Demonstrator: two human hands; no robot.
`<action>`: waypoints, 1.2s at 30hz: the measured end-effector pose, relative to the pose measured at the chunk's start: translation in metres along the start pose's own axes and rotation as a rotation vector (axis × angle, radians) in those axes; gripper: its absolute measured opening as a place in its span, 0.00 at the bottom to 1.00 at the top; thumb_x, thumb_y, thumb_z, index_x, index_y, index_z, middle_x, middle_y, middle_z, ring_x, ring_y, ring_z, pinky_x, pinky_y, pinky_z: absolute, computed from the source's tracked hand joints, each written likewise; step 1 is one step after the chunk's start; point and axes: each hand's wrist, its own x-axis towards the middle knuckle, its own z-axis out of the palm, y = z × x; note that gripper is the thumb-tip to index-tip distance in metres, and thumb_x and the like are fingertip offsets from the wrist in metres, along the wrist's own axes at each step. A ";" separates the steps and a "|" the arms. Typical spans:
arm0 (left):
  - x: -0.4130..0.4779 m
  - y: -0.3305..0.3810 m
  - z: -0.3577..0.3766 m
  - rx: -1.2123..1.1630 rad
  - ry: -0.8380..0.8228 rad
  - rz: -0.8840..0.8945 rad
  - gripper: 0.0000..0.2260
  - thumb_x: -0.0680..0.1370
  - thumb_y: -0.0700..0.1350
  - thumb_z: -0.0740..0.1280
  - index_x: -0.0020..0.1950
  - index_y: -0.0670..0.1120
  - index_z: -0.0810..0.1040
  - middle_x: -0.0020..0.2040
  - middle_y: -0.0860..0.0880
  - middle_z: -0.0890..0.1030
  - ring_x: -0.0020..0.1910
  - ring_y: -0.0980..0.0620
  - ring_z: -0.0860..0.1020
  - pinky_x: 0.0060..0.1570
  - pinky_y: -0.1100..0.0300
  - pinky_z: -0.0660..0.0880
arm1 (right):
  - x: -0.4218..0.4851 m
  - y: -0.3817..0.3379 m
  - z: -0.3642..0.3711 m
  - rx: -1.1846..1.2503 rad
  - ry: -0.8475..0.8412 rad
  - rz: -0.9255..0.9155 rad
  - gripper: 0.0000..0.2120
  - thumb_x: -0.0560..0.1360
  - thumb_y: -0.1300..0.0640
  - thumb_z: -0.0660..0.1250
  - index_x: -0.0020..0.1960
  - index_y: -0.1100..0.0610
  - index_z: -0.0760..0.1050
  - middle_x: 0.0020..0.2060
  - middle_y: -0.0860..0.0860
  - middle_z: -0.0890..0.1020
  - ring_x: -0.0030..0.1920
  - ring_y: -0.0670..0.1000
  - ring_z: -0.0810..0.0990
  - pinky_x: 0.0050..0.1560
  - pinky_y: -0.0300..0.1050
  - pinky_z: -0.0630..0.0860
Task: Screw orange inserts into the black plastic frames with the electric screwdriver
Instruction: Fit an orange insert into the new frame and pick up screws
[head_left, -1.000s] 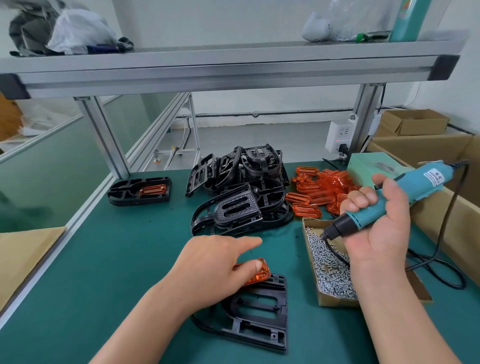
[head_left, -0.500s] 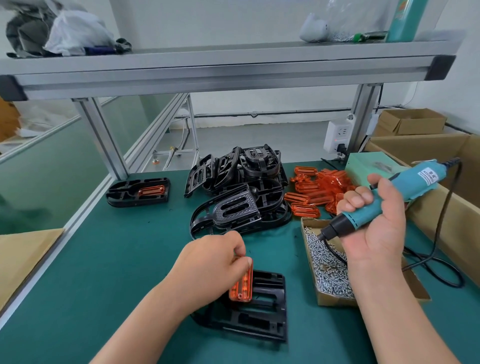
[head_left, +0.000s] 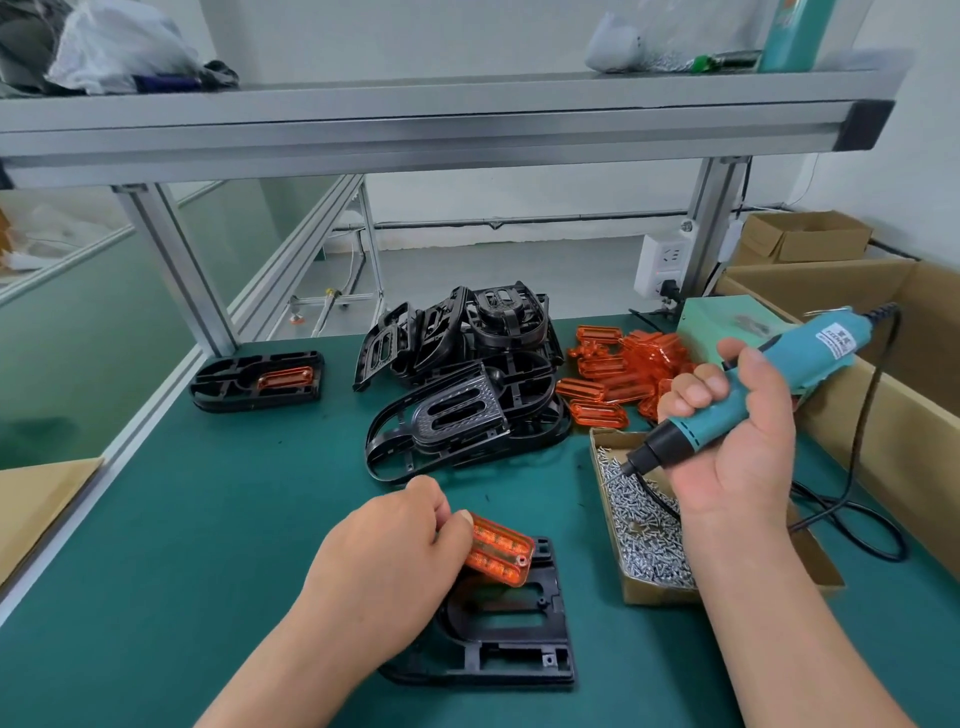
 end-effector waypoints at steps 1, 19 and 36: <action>-0.002 0.002 0.001 0.033 0.014 0.001 0.15 0.83 0.62 0.56 0.43 0.54 0.68 0.34 0.50 0.79 0.35 0.53 0.77 0.36 0.55 0.72 | 0.000 0.000 0.000 0.000 -0.002 0.001 0.03 0.83 0.55 0.66 0.54 0.54 0.75 0.36 0.47 0.69 0.34 0.45 0.69 0.37 0.39 0.71; -0.021 0.010 0.020 0.516 -0.006 0.128 0.19 0.81 0.65 0.47 0.42 0.52 0.63 0.32 0.49 0.69 0.34 0.46 0.71 0.33 0.52 0.63 | -0.001 0.005 0.002 0.008 -0.039 0.015 0.03 0.83 0.56 0.65 0.53 0.55 0.76 0.35 0.47 0.70 0.33 0.46 0.70 0.35 0.39 0.72; -0.012 -0.007 -0.002 0.133 -0.241 0.298 0.11 0.78 0.67 0.60 0.59 0.70 0.73 0.43 0.69 0.80 0.43 0.64 0.78 0.40 0.70 0.70 | -0.001 0.004 0.004 0.005 -0.037 0.010 0.04 0.84 0.56 0.63 0.53 0.55 0.76 0.35 0.47 0.71 0.33 0.46 0.70 0.36 0.39 0.71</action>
